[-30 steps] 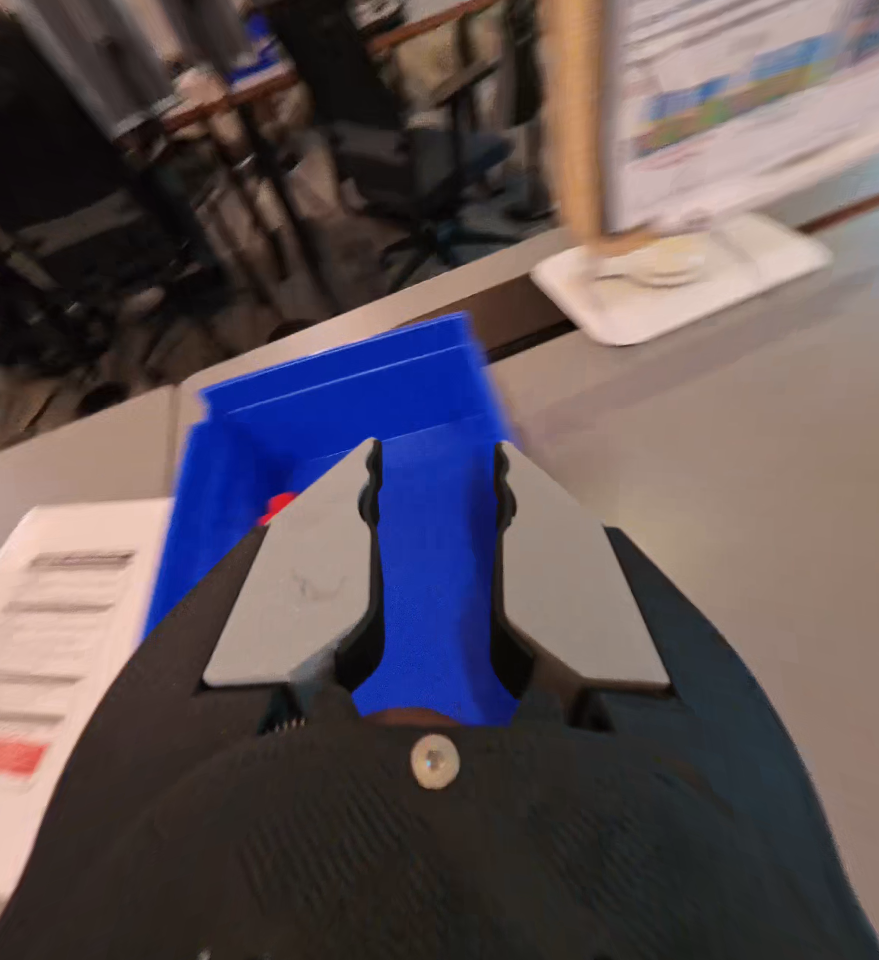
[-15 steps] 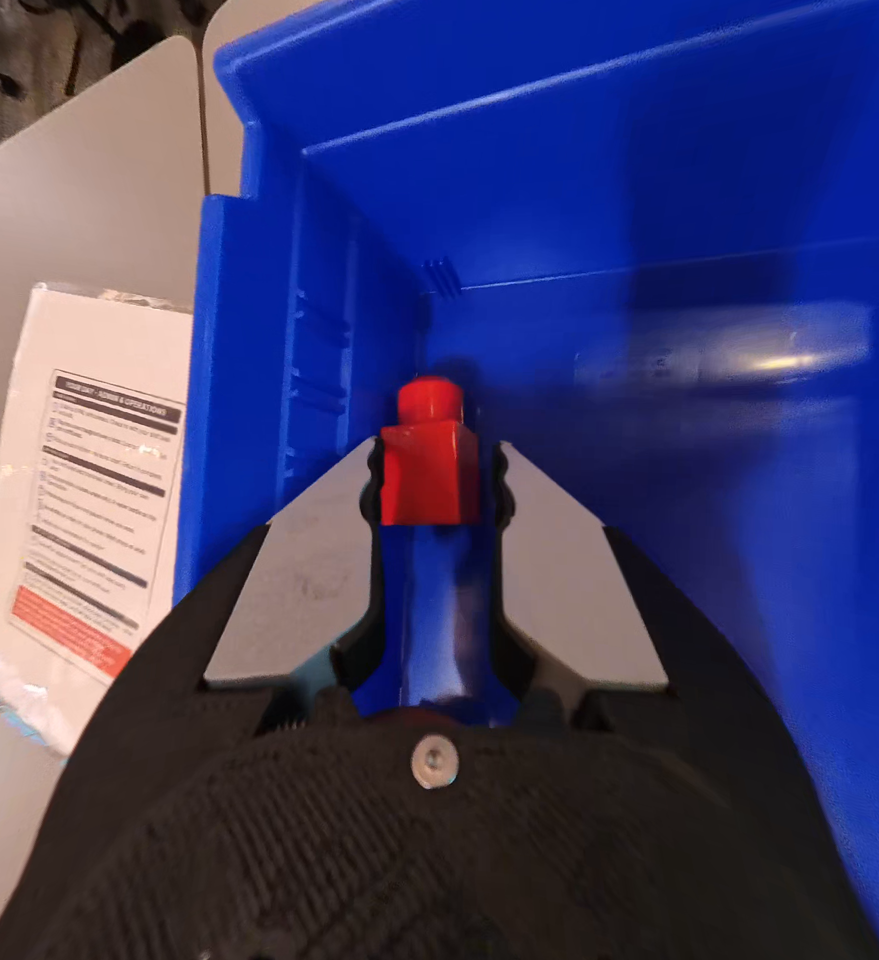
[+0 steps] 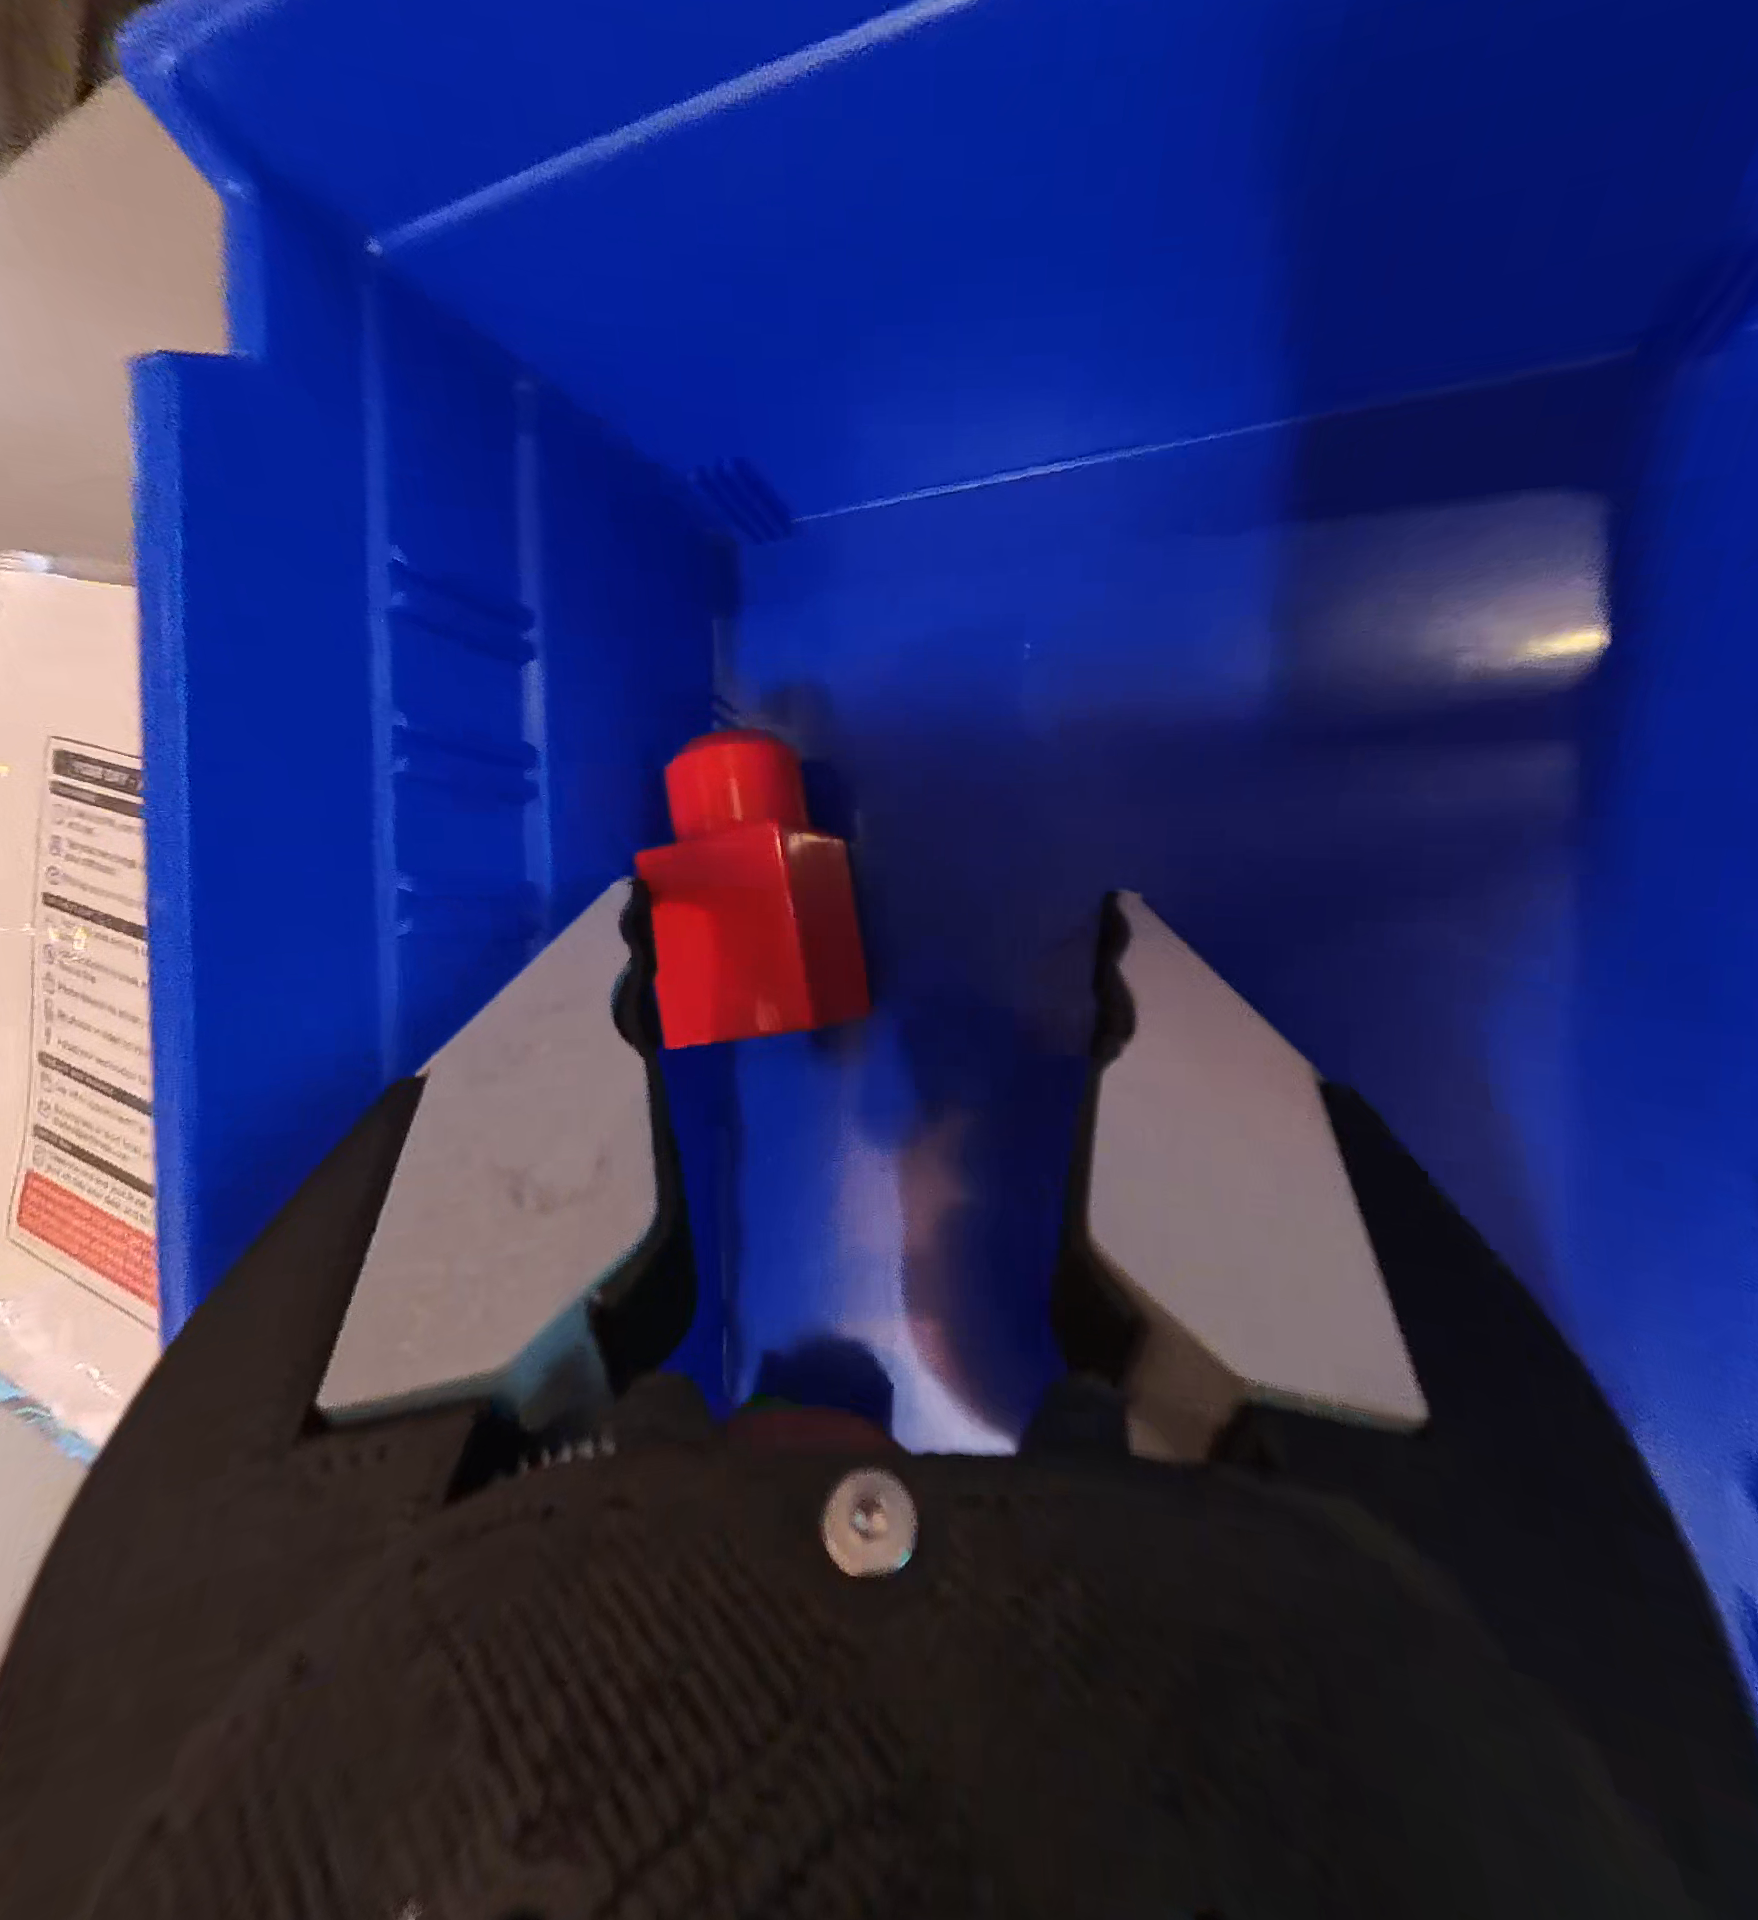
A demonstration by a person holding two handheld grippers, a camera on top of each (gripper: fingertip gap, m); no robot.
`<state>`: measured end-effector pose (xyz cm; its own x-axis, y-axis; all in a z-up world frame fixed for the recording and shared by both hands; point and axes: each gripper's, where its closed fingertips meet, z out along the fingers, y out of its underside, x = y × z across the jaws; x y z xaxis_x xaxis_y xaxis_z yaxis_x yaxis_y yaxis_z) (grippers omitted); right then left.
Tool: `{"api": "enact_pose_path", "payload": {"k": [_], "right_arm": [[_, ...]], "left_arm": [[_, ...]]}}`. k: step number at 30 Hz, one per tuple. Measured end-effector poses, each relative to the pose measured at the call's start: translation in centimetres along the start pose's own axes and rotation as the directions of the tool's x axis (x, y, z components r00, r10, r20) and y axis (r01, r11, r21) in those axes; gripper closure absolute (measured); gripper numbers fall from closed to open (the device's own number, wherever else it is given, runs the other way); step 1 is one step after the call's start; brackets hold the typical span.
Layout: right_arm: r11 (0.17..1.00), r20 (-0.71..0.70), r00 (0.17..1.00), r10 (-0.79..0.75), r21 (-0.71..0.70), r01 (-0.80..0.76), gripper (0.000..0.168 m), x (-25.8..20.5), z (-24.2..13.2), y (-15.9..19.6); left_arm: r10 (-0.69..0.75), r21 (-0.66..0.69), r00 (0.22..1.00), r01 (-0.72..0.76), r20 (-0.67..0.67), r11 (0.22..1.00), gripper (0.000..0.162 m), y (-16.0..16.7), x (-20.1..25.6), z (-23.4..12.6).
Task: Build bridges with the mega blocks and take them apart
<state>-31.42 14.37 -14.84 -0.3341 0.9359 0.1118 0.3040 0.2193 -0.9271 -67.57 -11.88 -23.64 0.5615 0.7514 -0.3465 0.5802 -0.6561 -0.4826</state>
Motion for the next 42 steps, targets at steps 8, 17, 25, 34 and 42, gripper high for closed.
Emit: {"api": "enact_pose_path", "payload": {"k": [8,17,25,34,42], "right_arm": [[1.000,0.009,1.000,-0.009,-0.004,0.009,0.125,-0.3,0.1,0.1],[1.000,-0.003,1.000,-0.010,-0.013,0.009,0.126,0.1,0.5,0.5],[0.996,0.049,0.995,0.087,0.010,-0.088,0.126,0.2,0.5,0.3],[0.974,0.122,0.974,0.189,0.104,-0.201,0.122,1.1,-0.7,-1.2],[0.945,0.273,0.935,0.226,0.171,-0.278,0.108,-1.0,-1.1,-2.4]], "left_arm": [[0.010,-0.018,0.992,-0.013,-0.128,1.000,0.084,0.2,1.0,-2.7],[-0.102,-0.027,0.979,0.099,-0.175,0.995,0.127,0.8,0.9,0.1],[-0.053,0.266,0.952,0.138,-0.301,0.954,0.127,-3.1,1.6,-8.7],[0.468,0.687,0.664,0.095,-0.583,0.721,0.128,-1.6,23.3,-27.4],[0.492,0.618,0.422,0.240,-0.761,0.749,0.127,2.2,35.2,-27.0]]}}
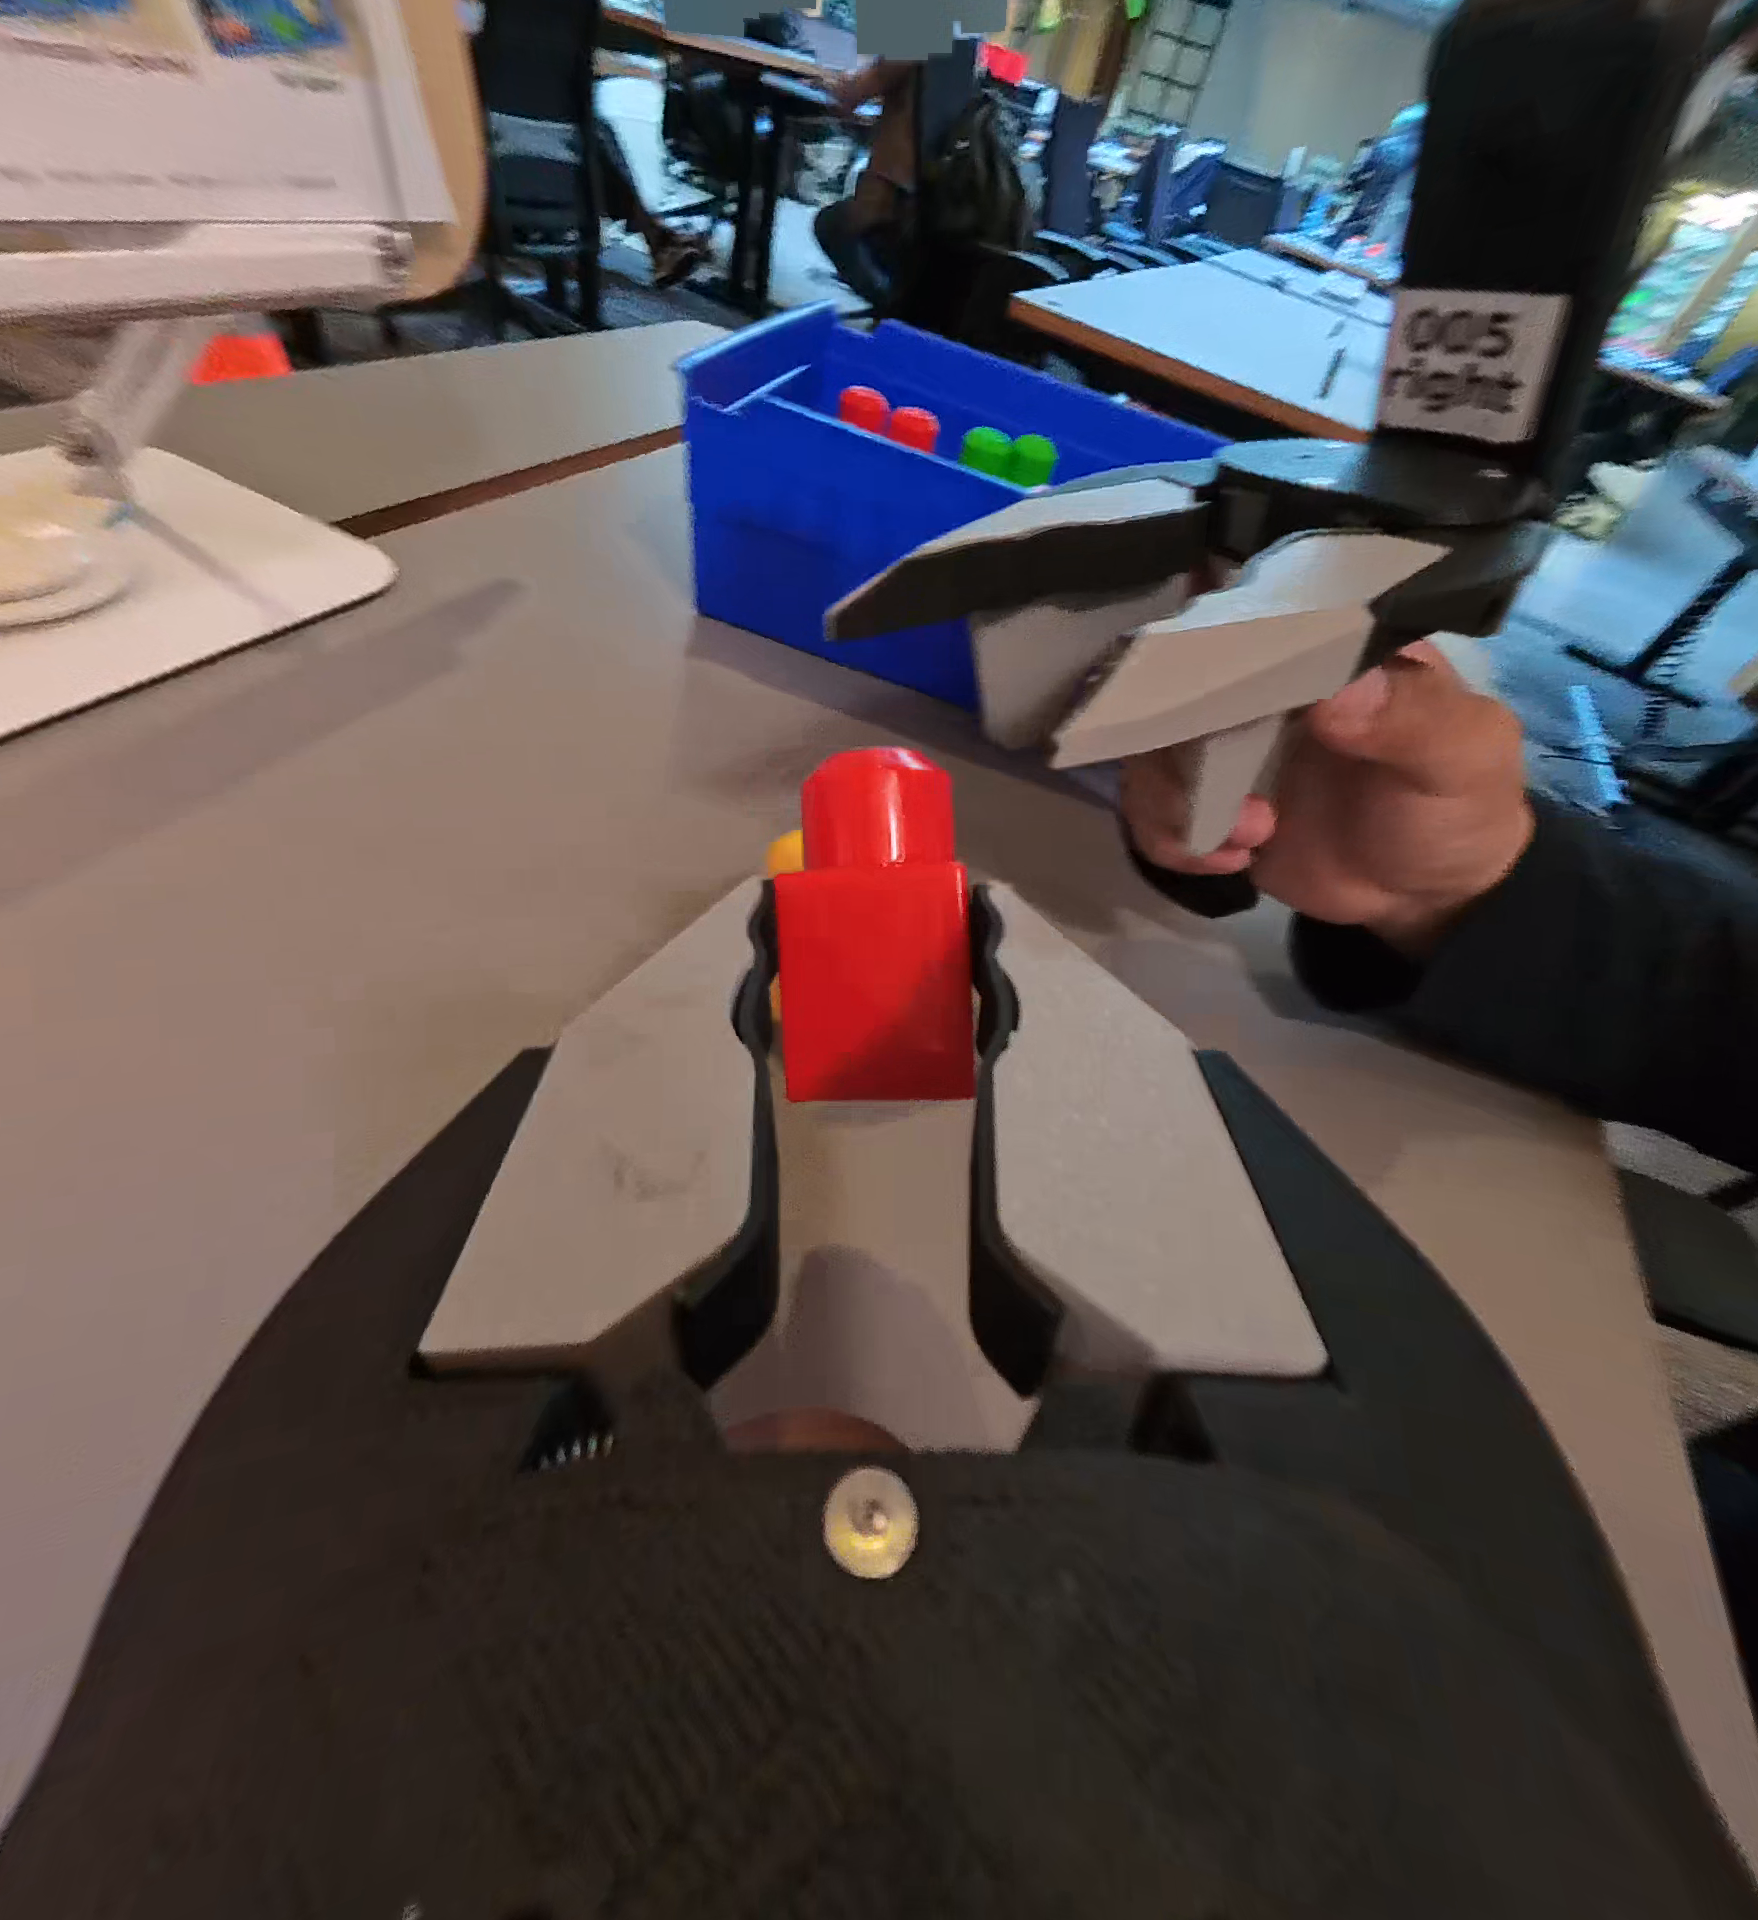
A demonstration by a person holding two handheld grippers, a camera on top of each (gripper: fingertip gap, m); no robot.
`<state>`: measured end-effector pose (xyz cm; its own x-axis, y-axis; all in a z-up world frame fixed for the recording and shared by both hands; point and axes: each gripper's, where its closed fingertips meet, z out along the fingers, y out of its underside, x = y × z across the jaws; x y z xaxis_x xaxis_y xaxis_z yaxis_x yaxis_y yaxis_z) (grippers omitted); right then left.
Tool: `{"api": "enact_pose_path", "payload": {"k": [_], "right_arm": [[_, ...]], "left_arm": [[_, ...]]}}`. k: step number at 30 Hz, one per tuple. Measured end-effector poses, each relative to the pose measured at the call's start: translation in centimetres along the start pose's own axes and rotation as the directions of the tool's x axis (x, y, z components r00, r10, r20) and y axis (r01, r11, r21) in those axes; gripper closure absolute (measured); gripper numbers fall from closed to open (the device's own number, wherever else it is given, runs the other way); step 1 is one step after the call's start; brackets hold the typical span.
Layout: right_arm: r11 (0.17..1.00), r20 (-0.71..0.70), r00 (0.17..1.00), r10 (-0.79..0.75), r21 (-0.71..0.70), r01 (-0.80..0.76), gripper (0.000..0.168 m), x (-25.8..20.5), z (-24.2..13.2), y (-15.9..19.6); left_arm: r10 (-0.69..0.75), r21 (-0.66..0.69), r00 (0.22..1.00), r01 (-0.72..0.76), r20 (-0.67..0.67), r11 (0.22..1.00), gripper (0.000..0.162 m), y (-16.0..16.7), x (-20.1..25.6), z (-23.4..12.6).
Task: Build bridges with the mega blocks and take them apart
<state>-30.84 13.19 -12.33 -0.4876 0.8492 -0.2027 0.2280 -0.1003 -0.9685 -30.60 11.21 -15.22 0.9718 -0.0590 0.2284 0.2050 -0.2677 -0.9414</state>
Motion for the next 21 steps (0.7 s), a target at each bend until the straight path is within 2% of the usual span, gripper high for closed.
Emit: {"api": "enact_pose_path", "payload": {"k": [5,9,16,21], "right_arm": [[0.999,0.064,0.998,0.017,-0.031,-0.015,0.107,-1.6,1.0,0.8],[0.996,0.144,0.985,0.092,-0.019,-0.090,0.107,-2.6,1.1,0.7],[0.994,0.056,0.993,0.104,0.006,-0.105,0.109,-0.2,1.0,0.7],[0.992,0.052,0.992,0.116,0.045,-0.119,0.109,0.0,0.8,0.0]], "left_arm": [[0.072,0.033,0.996,-0.070,-0.059,0.997,0.128,0.5,1.7,-0.5],[0.127,0.005,0.992,-0.127,0.026,0.992,0.128,1.3,-0.1,-0.7],[0.101,-0.030,0.991,-0.099,0.089,0.995,0.128,2.3,-2.4,-0.8],[0.100,-0.044,0.990,-0.097,0.101,0.994,0.127,2.5,-2.9,-0.9]]}}
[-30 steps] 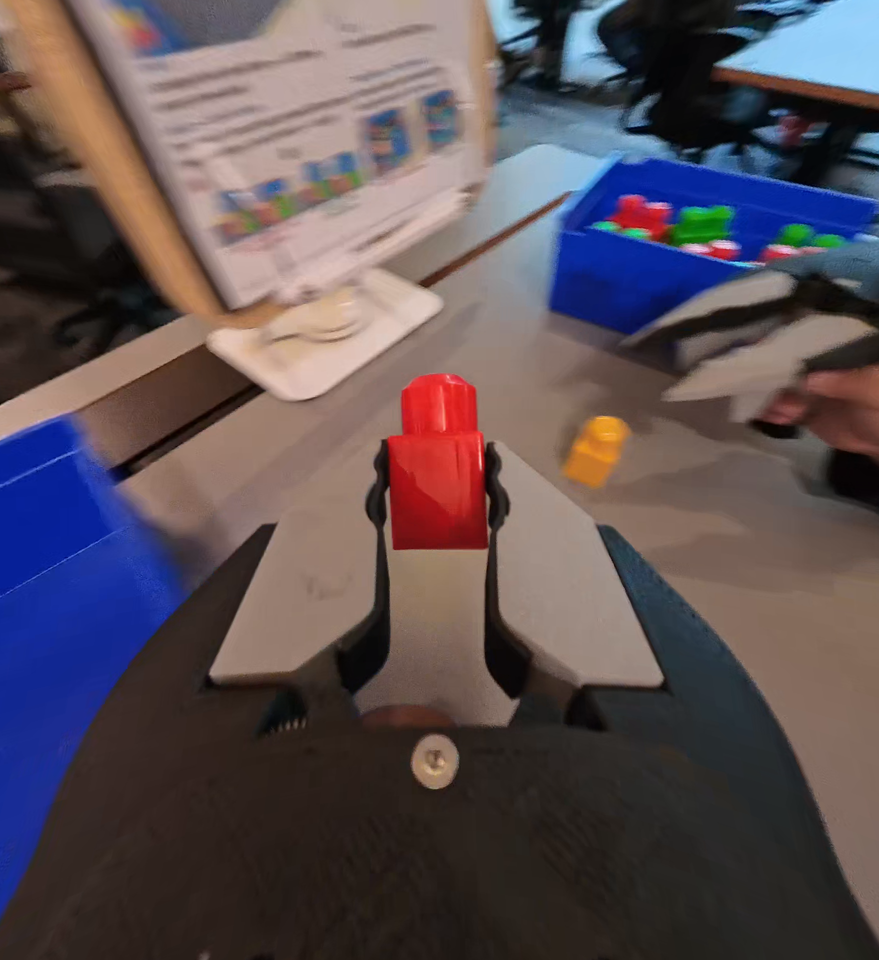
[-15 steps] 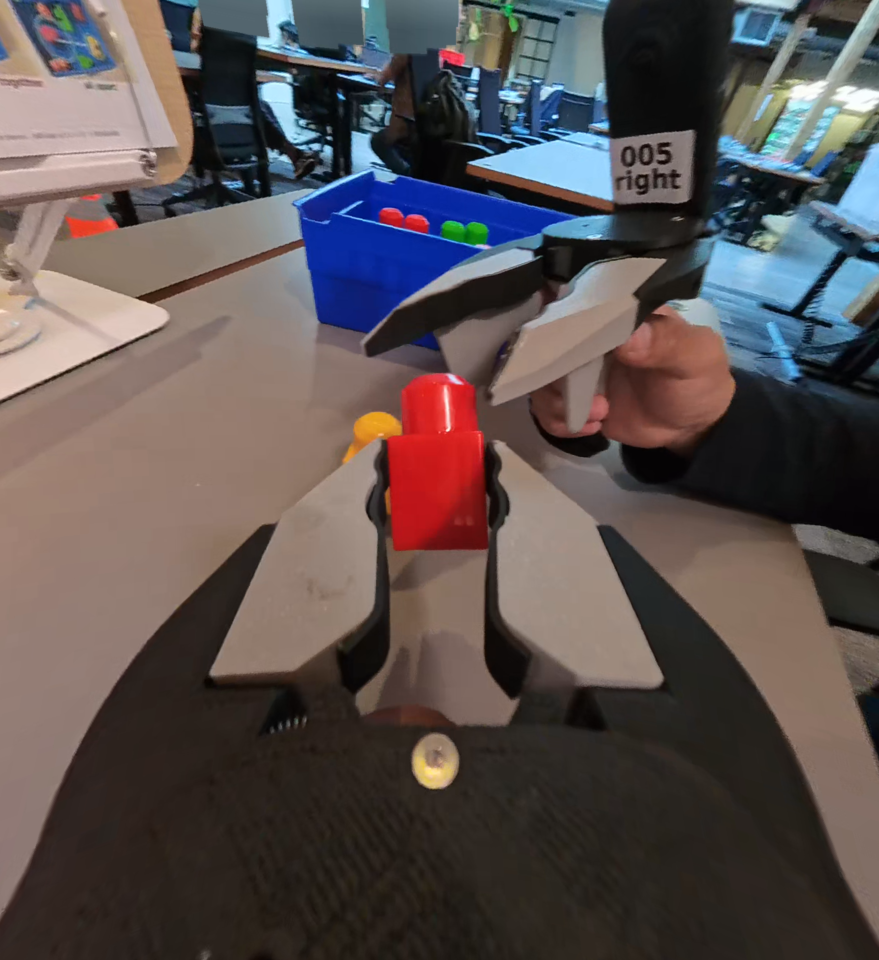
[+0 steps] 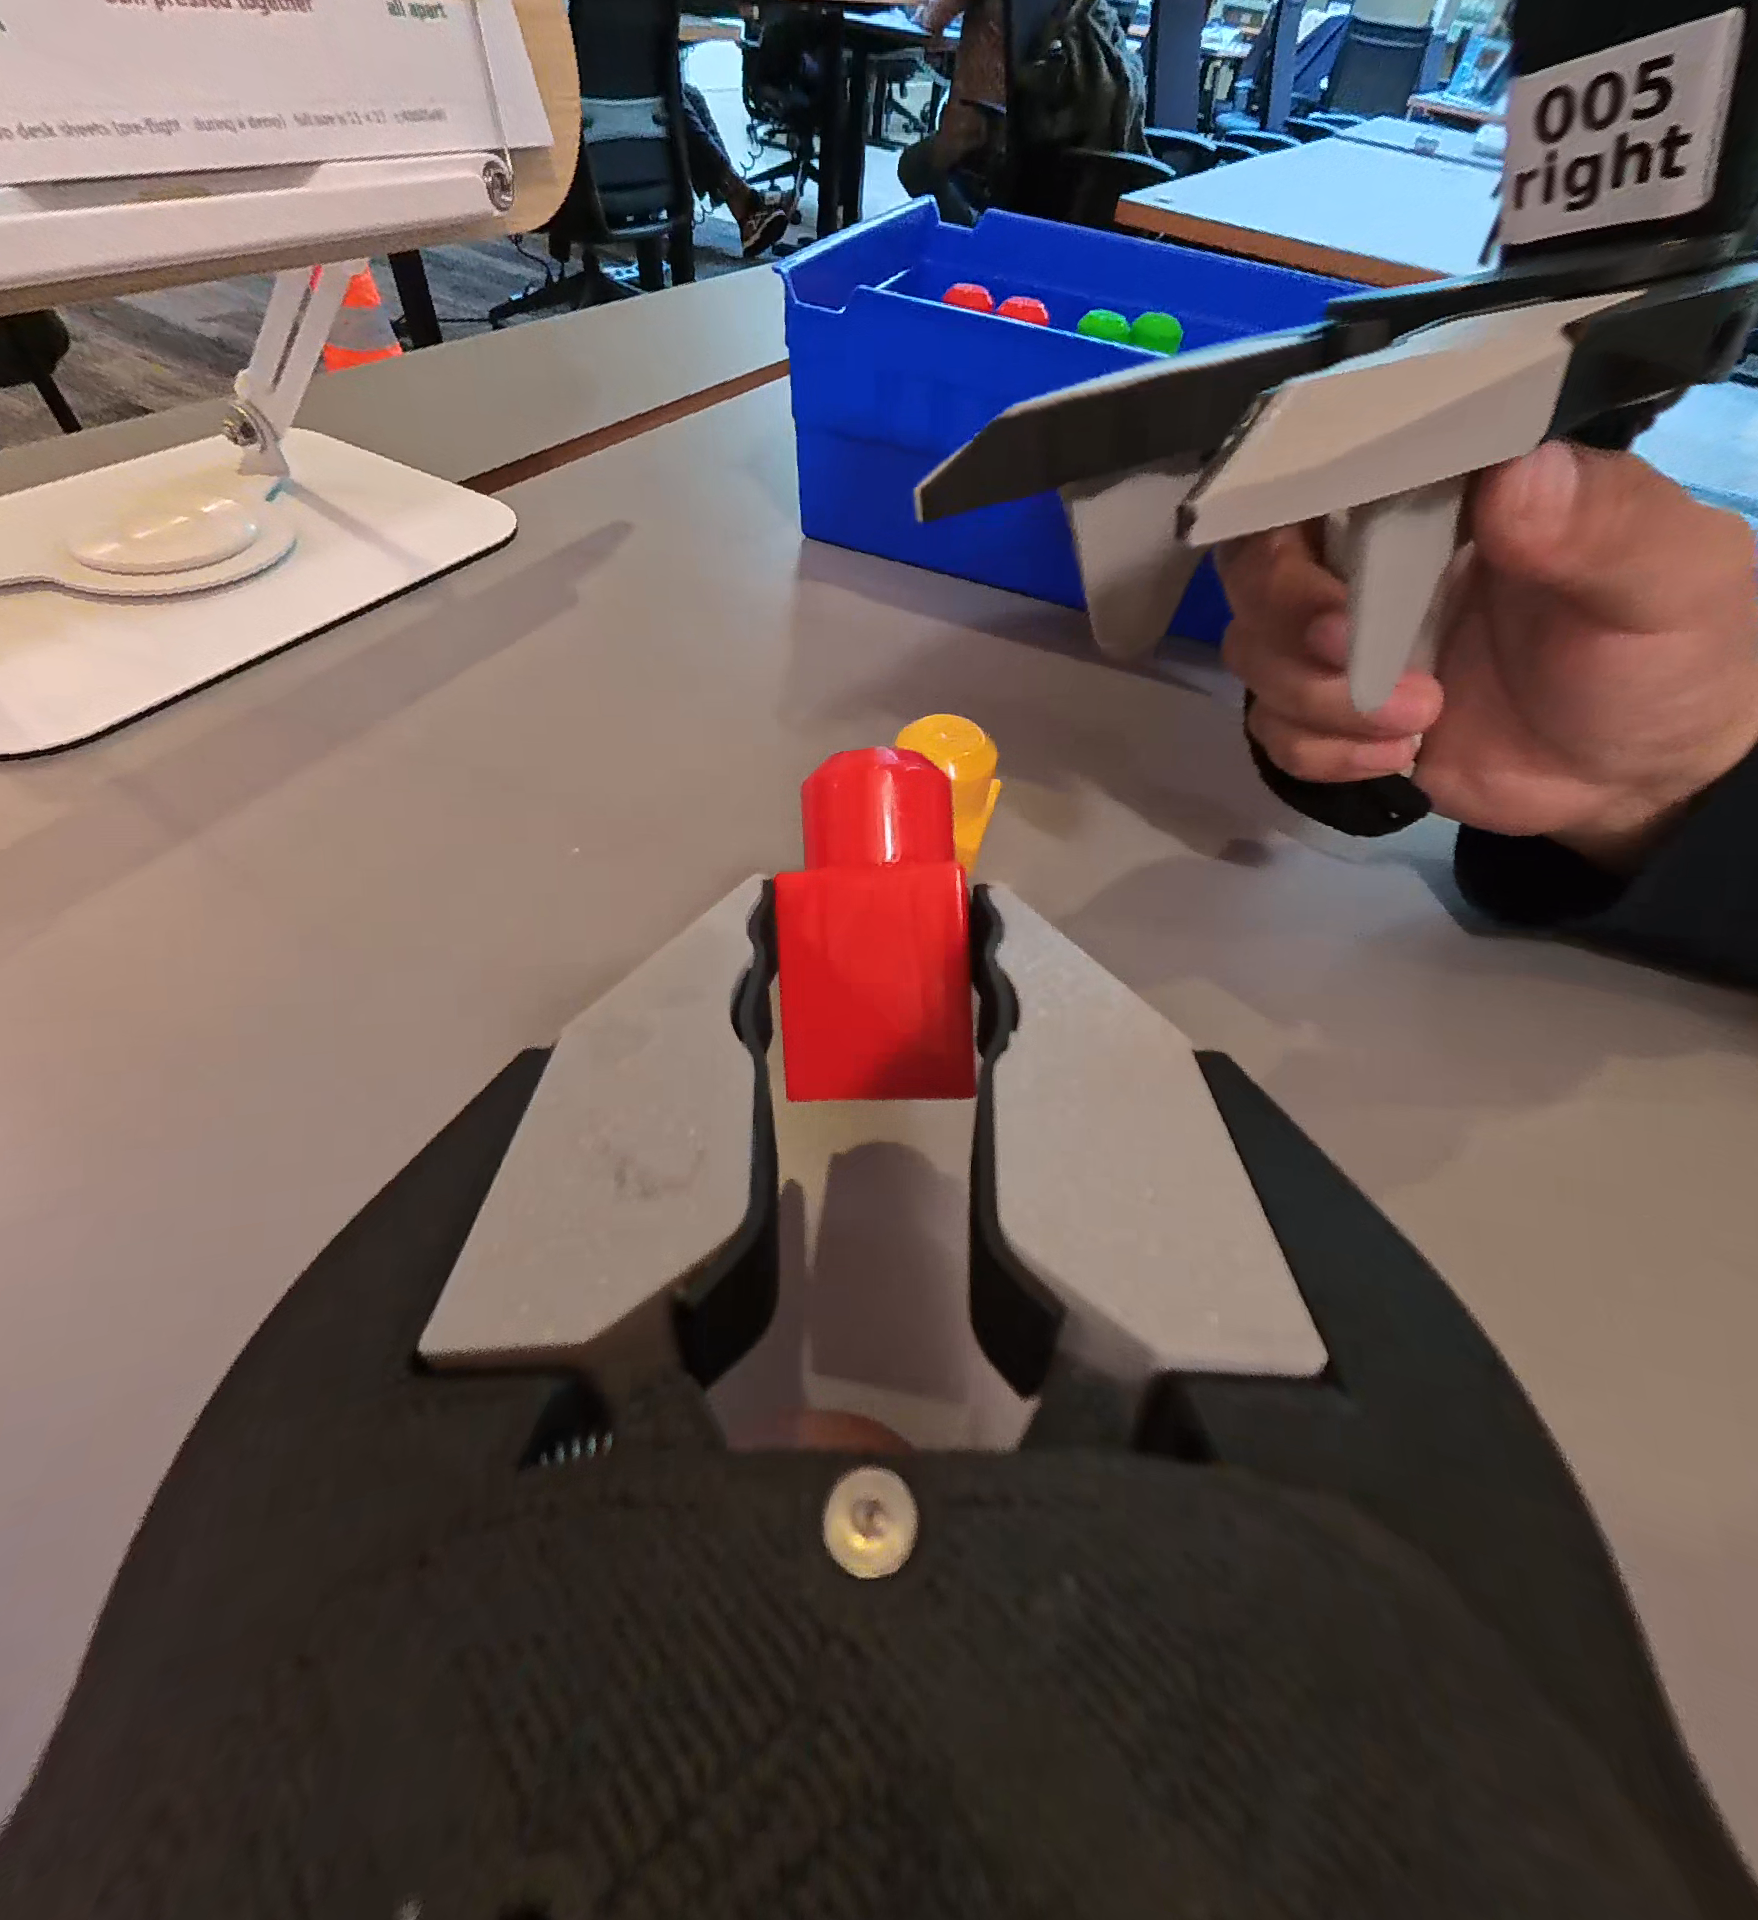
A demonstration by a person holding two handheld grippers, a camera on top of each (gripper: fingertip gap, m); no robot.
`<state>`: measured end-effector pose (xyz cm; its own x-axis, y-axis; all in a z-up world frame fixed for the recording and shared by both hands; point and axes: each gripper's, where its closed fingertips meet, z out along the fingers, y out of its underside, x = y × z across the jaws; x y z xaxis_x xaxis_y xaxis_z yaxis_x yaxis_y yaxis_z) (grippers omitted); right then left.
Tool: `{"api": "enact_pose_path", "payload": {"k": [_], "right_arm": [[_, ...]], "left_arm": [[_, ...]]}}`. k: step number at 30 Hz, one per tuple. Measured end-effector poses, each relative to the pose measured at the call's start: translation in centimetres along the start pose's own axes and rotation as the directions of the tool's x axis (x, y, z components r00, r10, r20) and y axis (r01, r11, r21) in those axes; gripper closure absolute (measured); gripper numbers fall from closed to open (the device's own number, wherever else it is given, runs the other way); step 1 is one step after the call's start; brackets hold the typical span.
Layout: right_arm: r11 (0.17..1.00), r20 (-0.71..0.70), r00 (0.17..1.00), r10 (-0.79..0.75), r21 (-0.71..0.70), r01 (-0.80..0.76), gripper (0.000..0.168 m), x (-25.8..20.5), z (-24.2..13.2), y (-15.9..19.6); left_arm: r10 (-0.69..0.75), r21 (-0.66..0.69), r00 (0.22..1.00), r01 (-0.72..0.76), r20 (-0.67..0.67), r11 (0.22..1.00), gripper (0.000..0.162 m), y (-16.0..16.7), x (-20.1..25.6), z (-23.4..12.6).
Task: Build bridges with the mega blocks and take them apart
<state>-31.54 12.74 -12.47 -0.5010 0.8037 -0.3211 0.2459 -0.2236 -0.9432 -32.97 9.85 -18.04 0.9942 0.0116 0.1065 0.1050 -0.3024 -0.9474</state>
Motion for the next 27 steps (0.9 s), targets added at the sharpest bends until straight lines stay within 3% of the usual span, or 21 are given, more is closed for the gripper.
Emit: {"api": "enact_pose_path", "payload": {"k": [7,16,22,27], "right_arm": [[0.993,-0.039,0.992,-0.118,-0.005,0.118,0.107,-0.5,0.1,0.3],[0.974,-0.037,0.973,-0.227,0.009,0.228,0.103,-2.4,0.3,0.7],[0.989,0.040,0.990,-0.138,0.061,0.135,0.097,-3.1,0.0,-0.1],[0.989,-0.014,0.993,-0.114,0.094,0.115,0.097,-1.6,-0.8,-0.8]], "left_arm": [[0.029,-0.008,0.999,-0.029,0.026,1.000,0.128,0.0,0.5,0.2],[0.016,0.031,0.998,-0.015,-0.055,0.999,0.128,-0.4,3.0,0.4],[0.019,0.056,0.993,-0.012,-0.120,0.998,0.128,-0.8,4.2,0.1],[-0.084,0.062,0.989,0.092,-0.125,0.994,0.127,-0.7,3.0,0.0]]}}
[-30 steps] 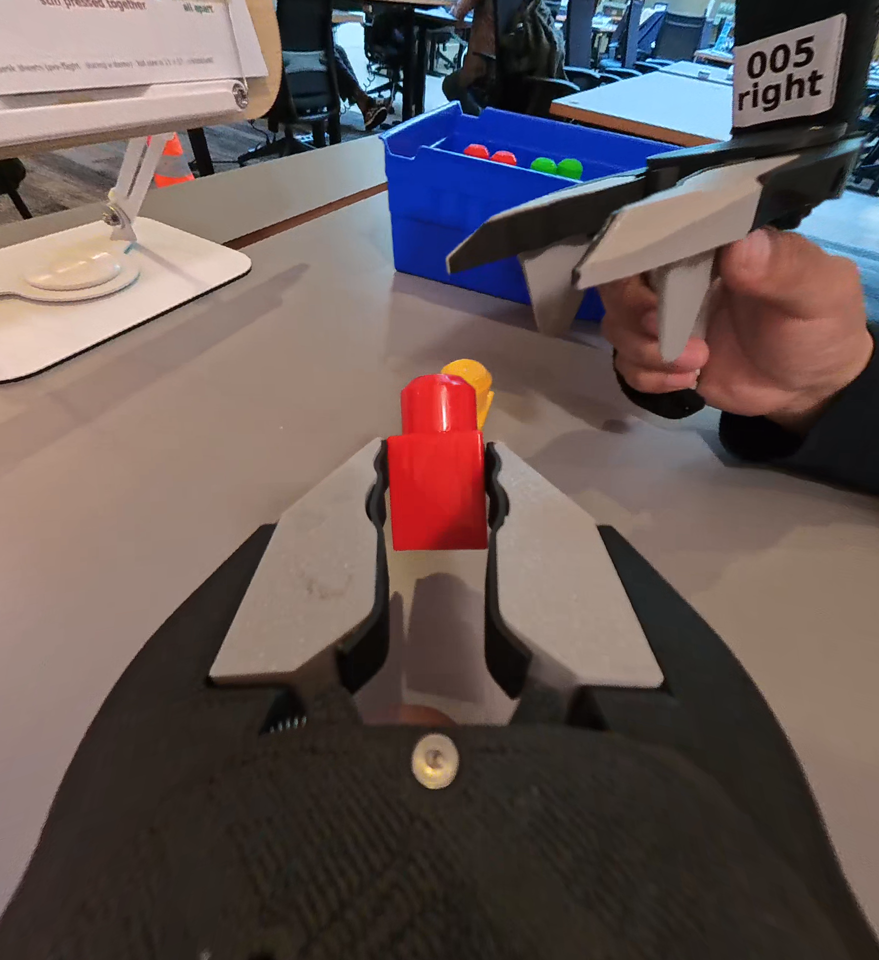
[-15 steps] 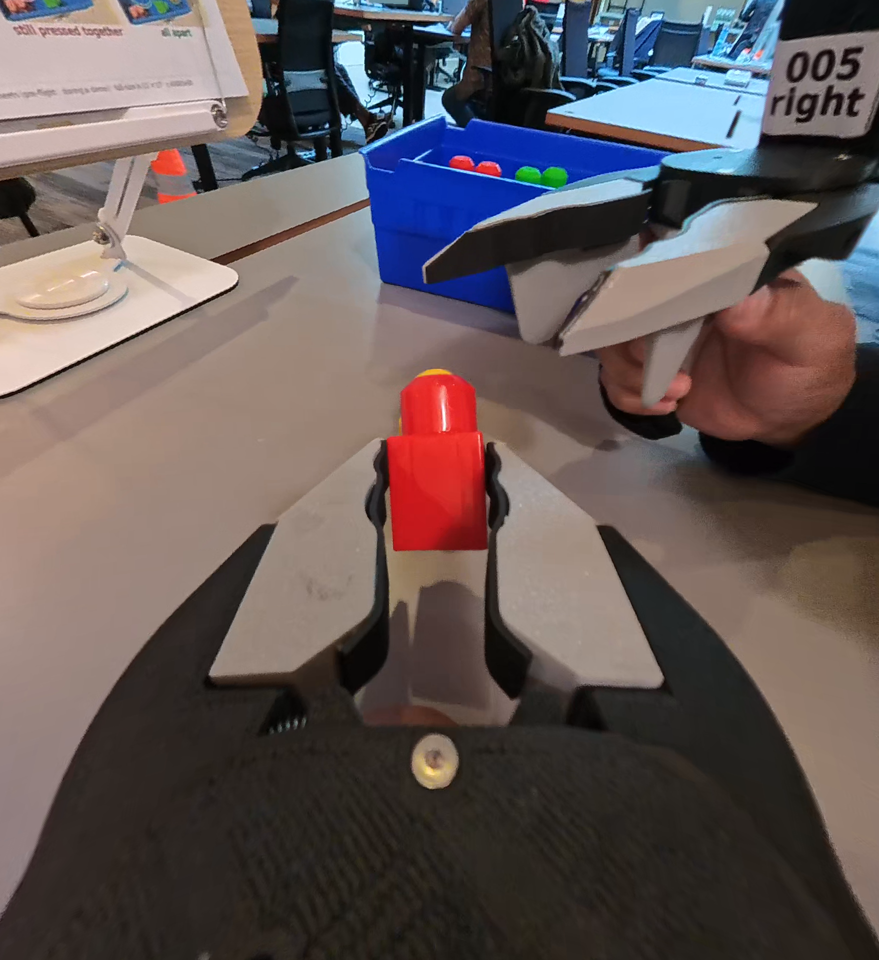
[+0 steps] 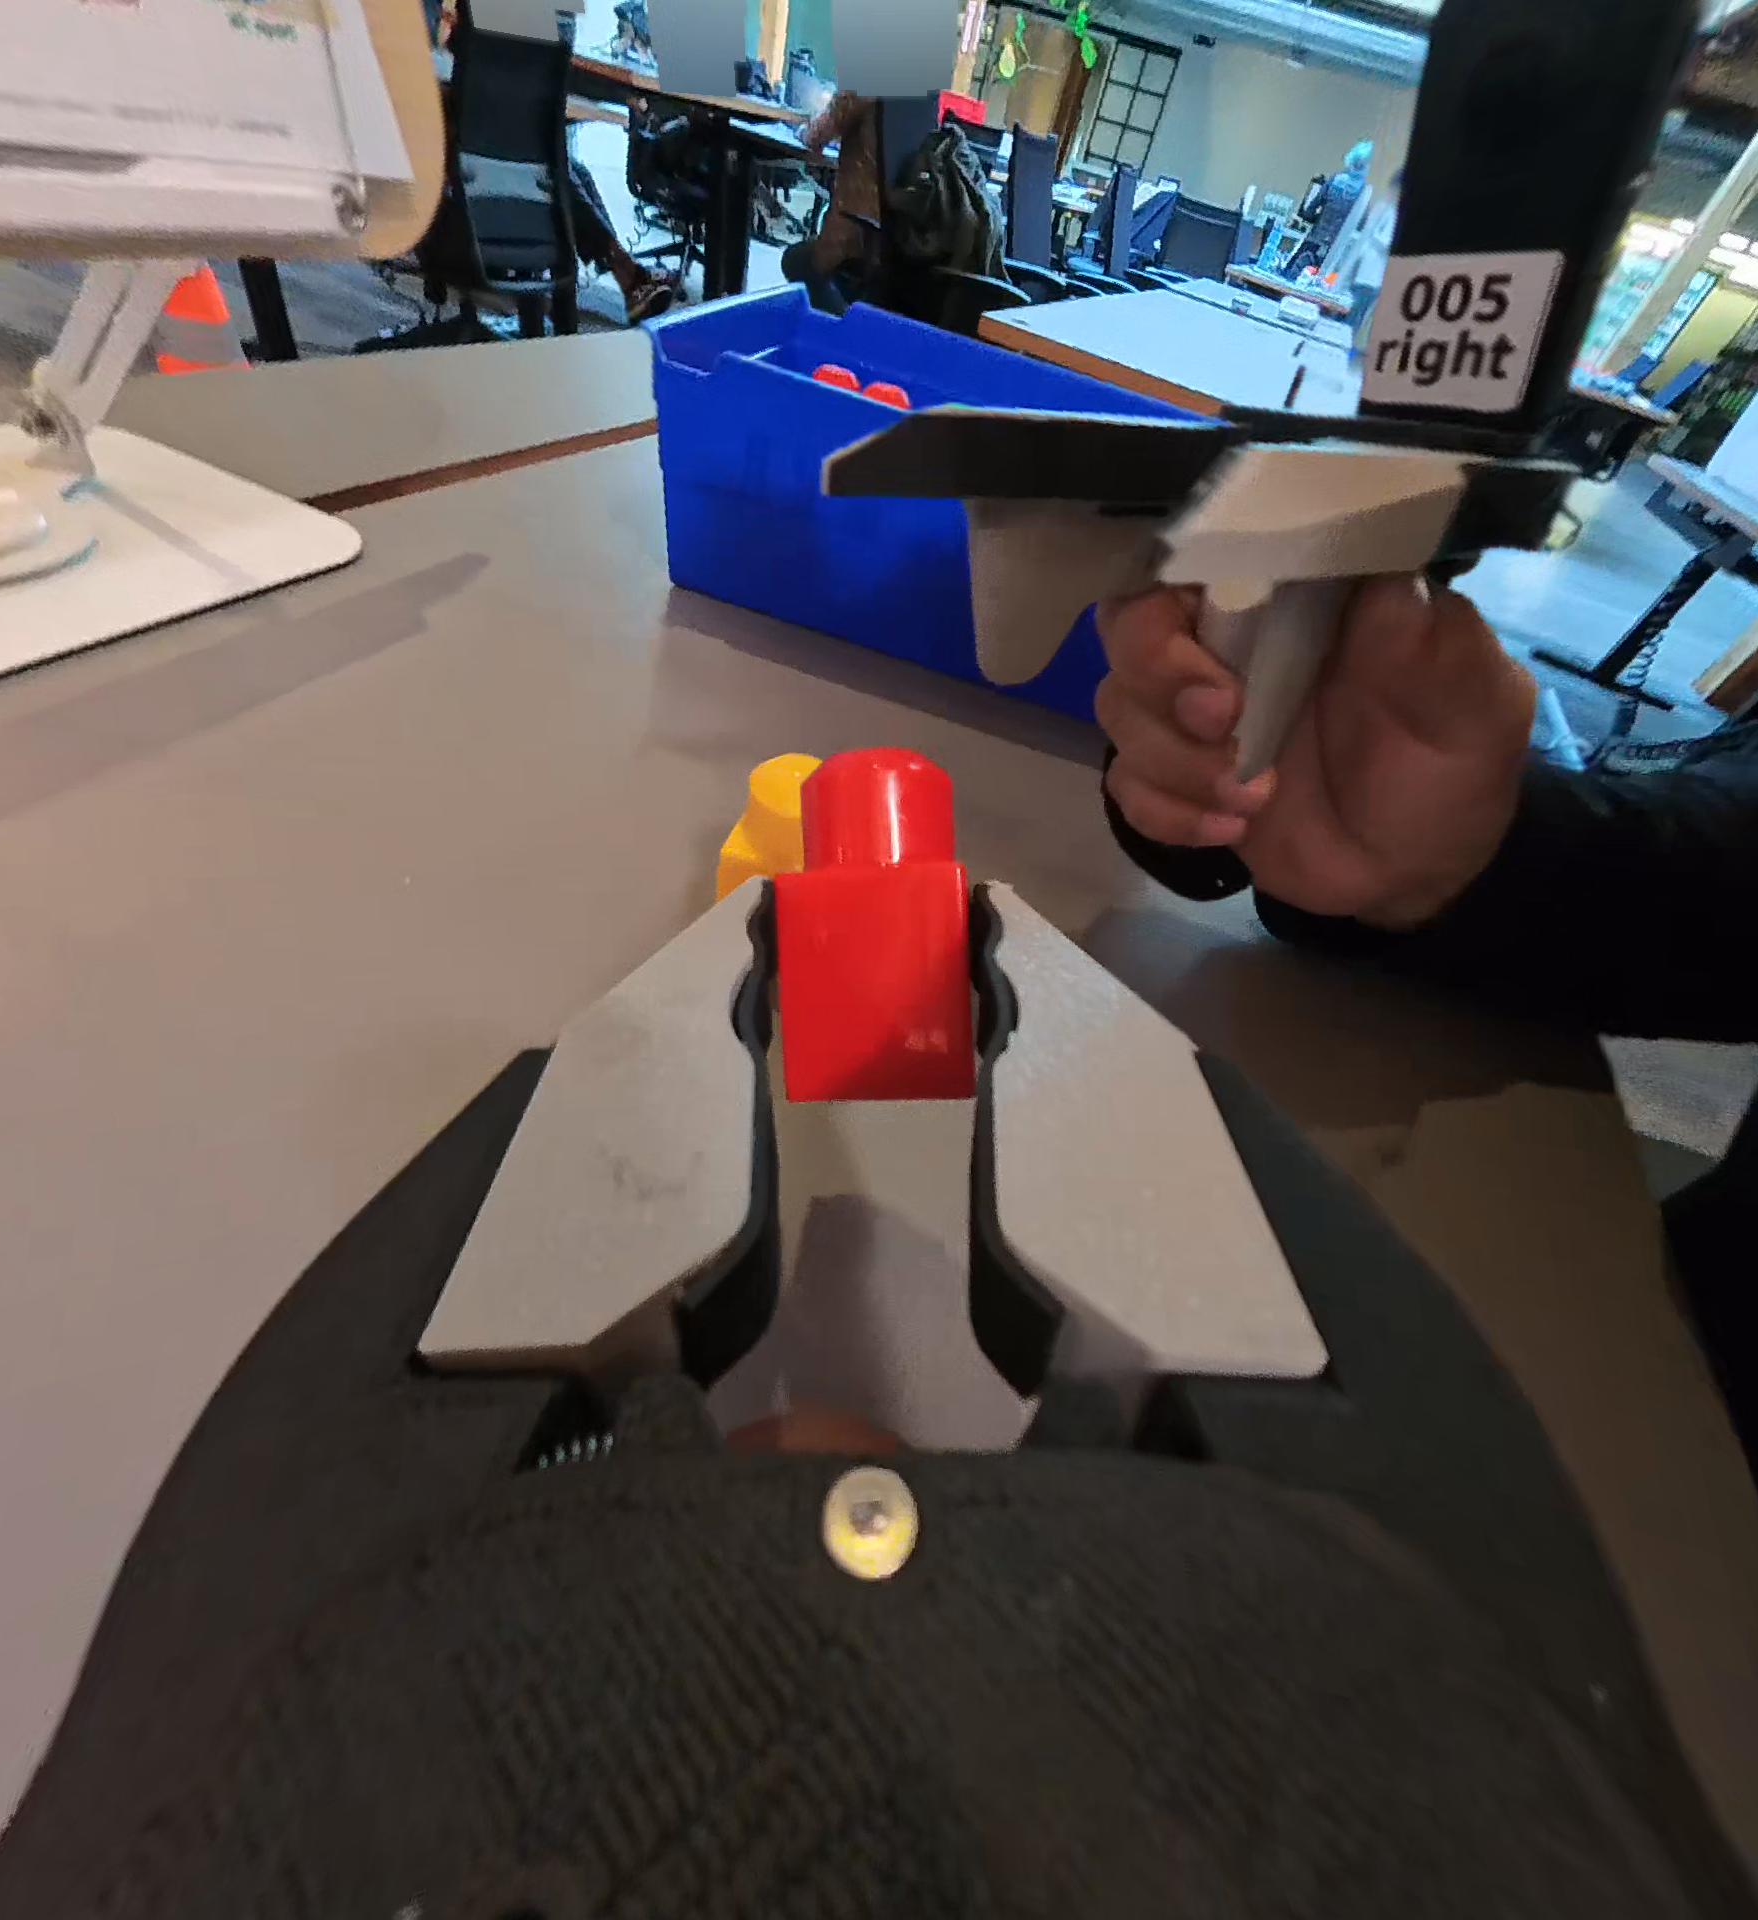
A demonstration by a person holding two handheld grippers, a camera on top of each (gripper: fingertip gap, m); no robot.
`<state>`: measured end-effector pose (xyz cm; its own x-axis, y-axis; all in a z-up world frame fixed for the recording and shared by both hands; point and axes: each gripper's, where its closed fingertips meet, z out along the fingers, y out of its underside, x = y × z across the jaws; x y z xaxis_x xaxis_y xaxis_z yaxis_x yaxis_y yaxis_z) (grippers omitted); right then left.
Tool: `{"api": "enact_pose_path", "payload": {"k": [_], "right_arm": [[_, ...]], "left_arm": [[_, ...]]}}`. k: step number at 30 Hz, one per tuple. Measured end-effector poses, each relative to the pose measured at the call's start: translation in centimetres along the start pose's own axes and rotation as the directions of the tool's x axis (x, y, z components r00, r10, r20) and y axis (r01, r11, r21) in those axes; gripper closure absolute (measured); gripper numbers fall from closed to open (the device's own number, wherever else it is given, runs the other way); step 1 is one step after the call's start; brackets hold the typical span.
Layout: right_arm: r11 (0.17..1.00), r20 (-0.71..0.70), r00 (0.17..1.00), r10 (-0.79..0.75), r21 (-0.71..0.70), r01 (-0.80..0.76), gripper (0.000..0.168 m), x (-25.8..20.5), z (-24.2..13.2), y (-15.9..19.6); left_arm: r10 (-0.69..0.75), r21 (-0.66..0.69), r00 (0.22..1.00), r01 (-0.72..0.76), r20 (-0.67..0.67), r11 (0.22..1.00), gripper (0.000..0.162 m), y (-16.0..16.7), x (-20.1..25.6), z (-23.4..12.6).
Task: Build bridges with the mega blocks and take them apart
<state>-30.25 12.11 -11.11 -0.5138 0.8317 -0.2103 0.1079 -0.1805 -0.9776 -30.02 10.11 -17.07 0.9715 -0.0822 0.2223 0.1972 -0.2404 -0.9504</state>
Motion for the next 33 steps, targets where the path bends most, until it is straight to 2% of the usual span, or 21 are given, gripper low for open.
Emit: {"api": "enact_pose_path", "payload": {"k": [4,9,12,23,33], "right_arm": [[0.996,-0.020,0.997,-0.071,-0.053,0.070,0.098,-0.7,-0.1,0.3],[0.984,-0.059,0.983,-0.172,-0.046,0.170,0.102,-1.2,0.1,0.4],[0.983,-0.087,0.980,-0.180,-0.056,0.176,0.103,-0.7,0.2,1.1],[0.974,-0.107,0.970,-0.217,-0.092,0.208,0.104,-0.6,0.8,2.0],[0.968,-0.088,0.967,-0.240,-0.101,0.231,0.103,-1.1,1.2,2.1]], "left_arm": [[-0.071,0.049,0.997,0.071,0.015,0.996,0.127,-1.1,-0.6,-0.7],[-0.029,0.111,0.994,0.018,0.101,0.994,0.128,-2.0,-2.5,-1.9],[-0.007,0.102,0.991,-0.007,0.131,0.995,0.127,-1.5,-3.3,-2.0],[0.165,0.080,0.977,-0.176,0.134,0.981,0.128,-1.9,-0.7,-1.9],[0.182,0.050,0.973,-0.190,0.139,0.980,0.128,-1.7,-1.1,-2.0]]}}
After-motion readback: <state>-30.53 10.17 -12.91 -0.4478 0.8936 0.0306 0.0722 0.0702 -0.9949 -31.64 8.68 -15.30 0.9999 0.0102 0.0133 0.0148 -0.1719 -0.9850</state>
